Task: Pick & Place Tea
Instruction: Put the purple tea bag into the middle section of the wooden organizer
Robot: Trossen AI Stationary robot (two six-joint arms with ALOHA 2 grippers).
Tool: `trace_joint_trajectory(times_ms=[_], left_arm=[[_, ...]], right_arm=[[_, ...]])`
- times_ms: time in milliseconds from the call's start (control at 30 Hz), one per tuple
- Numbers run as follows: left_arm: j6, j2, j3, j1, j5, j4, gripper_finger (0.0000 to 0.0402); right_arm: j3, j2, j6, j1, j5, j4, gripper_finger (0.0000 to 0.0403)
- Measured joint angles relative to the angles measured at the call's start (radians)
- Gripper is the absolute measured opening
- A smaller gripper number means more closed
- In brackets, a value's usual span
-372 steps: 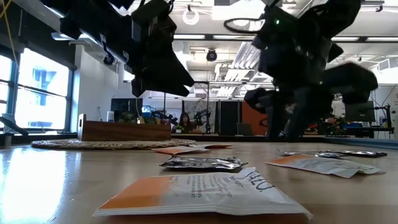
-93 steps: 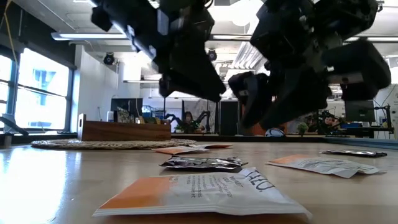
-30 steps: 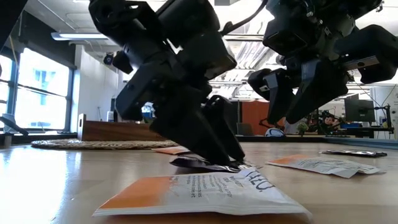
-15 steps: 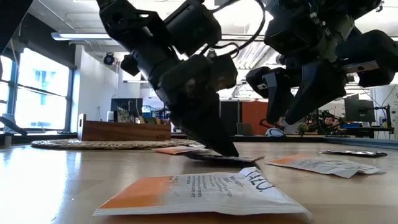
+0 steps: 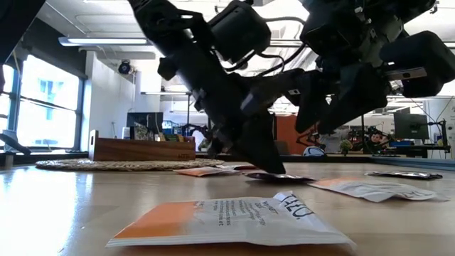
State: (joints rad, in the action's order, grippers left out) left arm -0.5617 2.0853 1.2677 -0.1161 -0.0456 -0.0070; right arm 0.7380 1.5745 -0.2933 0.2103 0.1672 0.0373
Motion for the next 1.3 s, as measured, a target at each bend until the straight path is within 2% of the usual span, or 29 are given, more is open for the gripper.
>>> trace_joint_trajectory(times_ms=[133,200,367,567,833,1000,1167,1300], left_arm=[[0.056,0.002,0.046,0.004,-0.149,-0.084,0.0002],[0.087,0.002,0.067,0.008,-0.169,-0.127,0.0002],[0.038,0.002,0.096,0.008,-0.163,-0.162,0.0001],[0.034,-0.013,0.123,0.007,-0.182,-0.204,0.0001],[0.033,-0.016,0.134,0.006,-0.186,-0.22,0.0001],[0.03,-0.016,0.134,0.008,-0.186,-0.24,0.0001],[0.037,-0.016,0.134,0.008,-0.173,-0.241,0.0],[0.042,-0.016,0.134,0.003,-0.169,-0.239,0.0]], right_arm=[[0.0,0.0,0.009,0.002,-0.008,-0.011,0.0138],[0.0,0.0,0.022,0.005,-0.033,-0.039,0.0138],[0.0,0.0,0.03,0.006,-0.159,-0.144,0.0138],[0.0,0.0,0.127,0.003,-0.352,-0.233,0.0138],[0.0,0.0,0.409,-0.083,-0.37,-0.144,0.0138],[0.0,0.0,0.431,-0.165,-0.208,-0.165,0.0138],[-0.006,0.0,0.417,-0.255,-0.106,-0.152,0.0138],[-0.092,0.0,0.443,-0.326,0.075,0.039,0.0138]])
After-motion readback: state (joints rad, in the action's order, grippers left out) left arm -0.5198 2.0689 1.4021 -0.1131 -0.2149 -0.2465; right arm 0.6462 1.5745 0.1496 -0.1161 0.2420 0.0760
